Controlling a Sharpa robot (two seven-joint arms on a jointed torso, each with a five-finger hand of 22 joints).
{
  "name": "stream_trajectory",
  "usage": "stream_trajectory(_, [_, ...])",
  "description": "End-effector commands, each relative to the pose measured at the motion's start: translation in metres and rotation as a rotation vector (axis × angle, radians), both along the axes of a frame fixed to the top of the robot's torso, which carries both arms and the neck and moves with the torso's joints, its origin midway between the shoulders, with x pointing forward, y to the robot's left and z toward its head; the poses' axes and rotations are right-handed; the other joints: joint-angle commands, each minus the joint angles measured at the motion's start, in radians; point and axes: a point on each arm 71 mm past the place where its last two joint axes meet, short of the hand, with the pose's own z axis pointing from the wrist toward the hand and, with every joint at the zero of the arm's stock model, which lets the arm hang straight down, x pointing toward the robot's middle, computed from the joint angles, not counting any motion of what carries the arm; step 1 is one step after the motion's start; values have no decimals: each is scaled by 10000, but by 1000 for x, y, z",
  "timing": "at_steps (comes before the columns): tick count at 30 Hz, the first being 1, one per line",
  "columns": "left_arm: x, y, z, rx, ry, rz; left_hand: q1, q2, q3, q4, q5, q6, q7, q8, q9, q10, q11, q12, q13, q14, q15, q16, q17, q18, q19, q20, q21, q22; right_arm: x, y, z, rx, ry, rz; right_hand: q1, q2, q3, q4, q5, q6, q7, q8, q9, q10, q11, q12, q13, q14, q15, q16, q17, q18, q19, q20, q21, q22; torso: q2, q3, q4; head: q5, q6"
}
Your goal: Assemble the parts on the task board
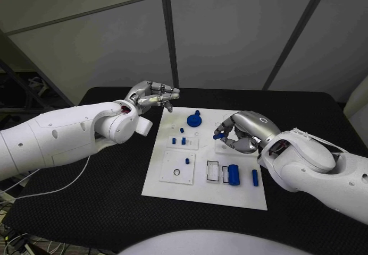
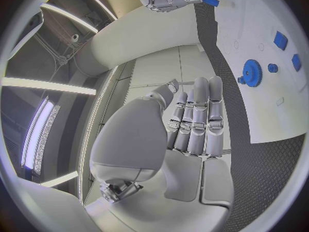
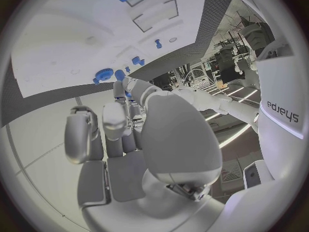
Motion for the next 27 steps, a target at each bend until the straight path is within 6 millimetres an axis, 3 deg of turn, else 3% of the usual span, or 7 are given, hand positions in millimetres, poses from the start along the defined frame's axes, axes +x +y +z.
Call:
stream_trajectory(1, [0,-2,1,-88,-87,-83,97,23,-38,-40,-3,-94,3,39,-5,-71,19,65,9,-30,-13,-59,-12,-175,49,35,-47,-10,-5,10,5,513,82,286,-62,-37,-4,-17,41,10,62,21,162,-44,16,-5,12,124,-21,50,3,-128,79,-11,57,1137,8,-12,18,36,7])
stream_trajectory(10, [1,-5,1,-109,-80,-143,93,21,-45,-41,-5,-94,3,44,-4,-79,20,71,9,-39,-11,-66,-17,-176,52,36,-48,-12,-13,50,5,976,662,1374,-104,-58,-11,-9,72,-9,74,5,162,-70,30,-48,18,117,-9,47,-25,-121,54,-2,34,1117,22,-14,24,194,-70])
stream_trajectory(15, [1,-7,1,-123,-78,-181,93,21,-45,-41,-5,-94,3,44,-4,-79,20,71,9,-39,-11,-66,-17,-176,52,36,-48,-12,-21,72,-6,982,1158,2056,-122,-60,-13,-6,92,-23,81,-7,162,-87,37,-73,20,112,-3,41,-47,-119,47,3,28,1112,21,-13,12,288,-114])
stream_trajectory(27, [2,-9,1,-128,-56,-211,87,19,-54,-40,-6,-99,5,48,-4,-89,22,80,10,-51,-9,-75,-25,-177,55,38,-52,-15,-33,99,-31,565,2120,2845,-147,-60,-23,2,112,-29,86,-13,163,-100,44,-95,21,107,4,36,-66,-114,33,9,15,1101,20,11,12,463,-222])
